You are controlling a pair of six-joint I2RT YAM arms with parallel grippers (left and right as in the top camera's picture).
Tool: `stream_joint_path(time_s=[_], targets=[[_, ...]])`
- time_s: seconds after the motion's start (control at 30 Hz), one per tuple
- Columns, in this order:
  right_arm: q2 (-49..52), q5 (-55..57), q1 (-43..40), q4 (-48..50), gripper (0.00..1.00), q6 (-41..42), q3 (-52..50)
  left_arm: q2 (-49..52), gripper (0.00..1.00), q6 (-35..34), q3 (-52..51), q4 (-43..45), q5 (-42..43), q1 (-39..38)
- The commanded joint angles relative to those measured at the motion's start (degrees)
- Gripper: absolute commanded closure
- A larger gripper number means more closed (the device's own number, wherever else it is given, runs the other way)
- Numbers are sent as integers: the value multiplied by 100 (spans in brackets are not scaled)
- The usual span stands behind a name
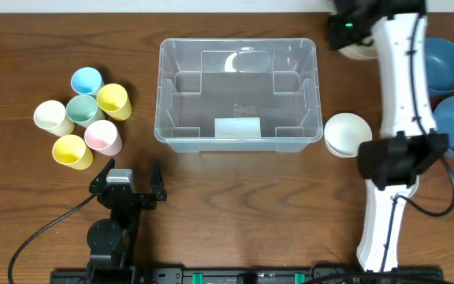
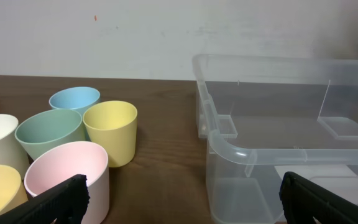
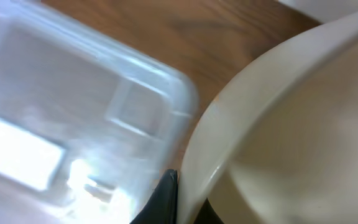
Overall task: Pack container
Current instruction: 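Lift the cream bowl and carry it left over the clear bin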
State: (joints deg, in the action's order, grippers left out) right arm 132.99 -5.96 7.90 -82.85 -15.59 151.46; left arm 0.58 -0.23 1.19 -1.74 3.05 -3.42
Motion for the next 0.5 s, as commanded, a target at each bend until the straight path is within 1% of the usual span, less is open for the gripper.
stream_joint_path(time_s=[0.0,0.1,0.27,0.37,0.47], targets=[[-407,-90,658,-157,99,59,175,-35,2,-68,-96,-205,-2,24],[-402,-9,1270,-361,99,92,160,-35,2,-68,-96,-205,-2,24],[-306,162,1980,-549,99,168,96,-35,2,-68,-96,-205,-2,24],[-254,505,2299,-737,99,-122,-42,-35,2,-68,-96,-205,-2,24],[-254,662,2433,-802,99,-452,-411,-35,2,-68,-96,-205,-2,24]])
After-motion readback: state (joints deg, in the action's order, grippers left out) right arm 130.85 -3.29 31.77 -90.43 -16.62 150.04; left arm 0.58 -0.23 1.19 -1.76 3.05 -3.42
